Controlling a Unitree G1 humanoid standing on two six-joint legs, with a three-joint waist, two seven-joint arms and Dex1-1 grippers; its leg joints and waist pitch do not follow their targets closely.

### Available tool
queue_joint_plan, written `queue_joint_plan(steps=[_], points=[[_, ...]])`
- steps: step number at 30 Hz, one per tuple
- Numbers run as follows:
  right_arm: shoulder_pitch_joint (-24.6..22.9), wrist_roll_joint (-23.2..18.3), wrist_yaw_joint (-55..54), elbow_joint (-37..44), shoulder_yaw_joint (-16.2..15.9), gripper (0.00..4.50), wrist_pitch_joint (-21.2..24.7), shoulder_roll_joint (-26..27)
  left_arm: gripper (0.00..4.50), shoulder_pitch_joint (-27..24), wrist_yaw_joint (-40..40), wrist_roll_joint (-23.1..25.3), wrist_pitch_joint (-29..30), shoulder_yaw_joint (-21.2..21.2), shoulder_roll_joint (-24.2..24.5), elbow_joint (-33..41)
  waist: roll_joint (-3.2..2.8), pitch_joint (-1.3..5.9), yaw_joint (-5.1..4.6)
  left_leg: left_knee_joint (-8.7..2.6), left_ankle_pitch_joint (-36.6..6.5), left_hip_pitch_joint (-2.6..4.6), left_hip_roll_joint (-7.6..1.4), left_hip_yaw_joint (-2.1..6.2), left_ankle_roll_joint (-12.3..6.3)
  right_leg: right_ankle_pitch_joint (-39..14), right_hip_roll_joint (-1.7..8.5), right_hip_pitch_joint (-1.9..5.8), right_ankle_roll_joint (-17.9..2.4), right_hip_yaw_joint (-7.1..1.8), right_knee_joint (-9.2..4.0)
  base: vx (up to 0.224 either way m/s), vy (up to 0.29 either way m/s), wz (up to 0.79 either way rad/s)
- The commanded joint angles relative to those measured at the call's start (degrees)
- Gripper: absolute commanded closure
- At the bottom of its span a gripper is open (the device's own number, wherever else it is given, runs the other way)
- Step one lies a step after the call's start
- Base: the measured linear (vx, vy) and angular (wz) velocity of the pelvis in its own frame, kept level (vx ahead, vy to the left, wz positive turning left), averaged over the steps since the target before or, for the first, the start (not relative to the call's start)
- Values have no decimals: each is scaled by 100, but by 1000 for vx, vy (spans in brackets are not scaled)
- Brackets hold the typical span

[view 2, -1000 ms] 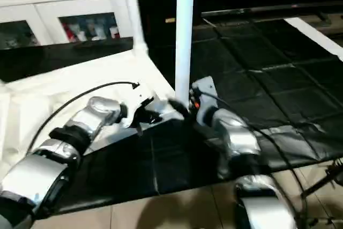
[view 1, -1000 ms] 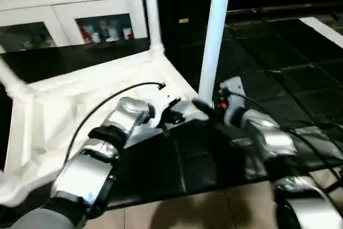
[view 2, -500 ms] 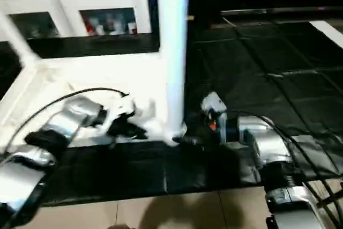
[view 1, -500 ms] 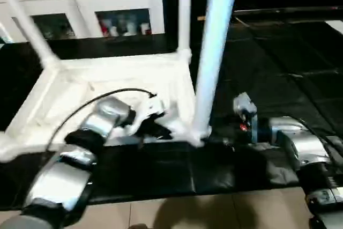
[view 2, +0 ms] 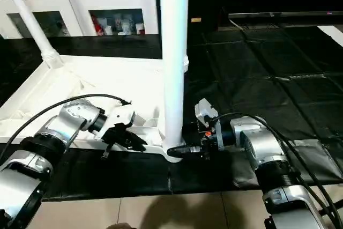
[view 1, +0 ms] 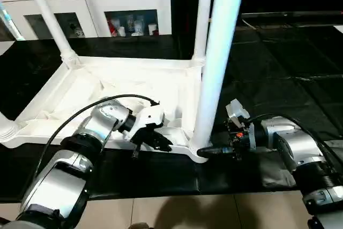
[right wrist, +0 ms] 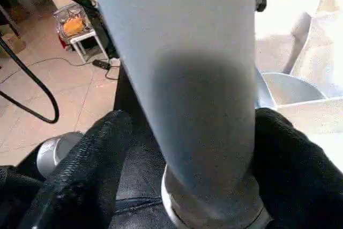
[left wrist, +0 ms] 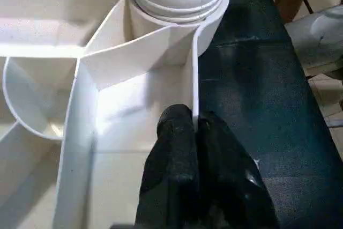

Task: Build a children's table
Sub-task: Rotate leg to tighten

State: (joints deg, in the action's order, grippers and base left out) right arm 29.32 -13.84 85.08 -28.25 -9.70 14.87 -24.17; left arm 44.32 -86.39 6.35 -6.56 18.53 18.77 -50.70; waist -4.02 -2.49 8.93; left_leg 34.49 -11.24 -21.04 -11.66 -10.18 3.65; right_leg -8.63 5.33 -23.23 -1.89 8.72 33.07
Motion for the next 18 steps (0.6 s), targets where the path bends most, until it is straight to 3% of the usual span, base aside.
queue_joint_plan(steps=[1,12,18], points=[[82,-43,134,24,-117,120,35,2,450,-17,-202,-35,-41,134,-62,179,129,440,-33,-363,-654,64,-242,54,-579,-1576,440,333,-894,-384,-341,0,0,0],[58,-51,198,39,-169,209,46,17,450,-55,-108,-15,-9,148,-52,243,136,436,-11,-369,-707,65,-240,58,-546,-1727,436,329,-807,-380,-357,0,0,0],[-28,-58,190,118,-206,233,46,42,450,-40,148,10,80,86,-121,160,124,433,3,-370,-770,70,-237,58,-518,-1790,436,331,-783,-376,-373,0,0,0]])
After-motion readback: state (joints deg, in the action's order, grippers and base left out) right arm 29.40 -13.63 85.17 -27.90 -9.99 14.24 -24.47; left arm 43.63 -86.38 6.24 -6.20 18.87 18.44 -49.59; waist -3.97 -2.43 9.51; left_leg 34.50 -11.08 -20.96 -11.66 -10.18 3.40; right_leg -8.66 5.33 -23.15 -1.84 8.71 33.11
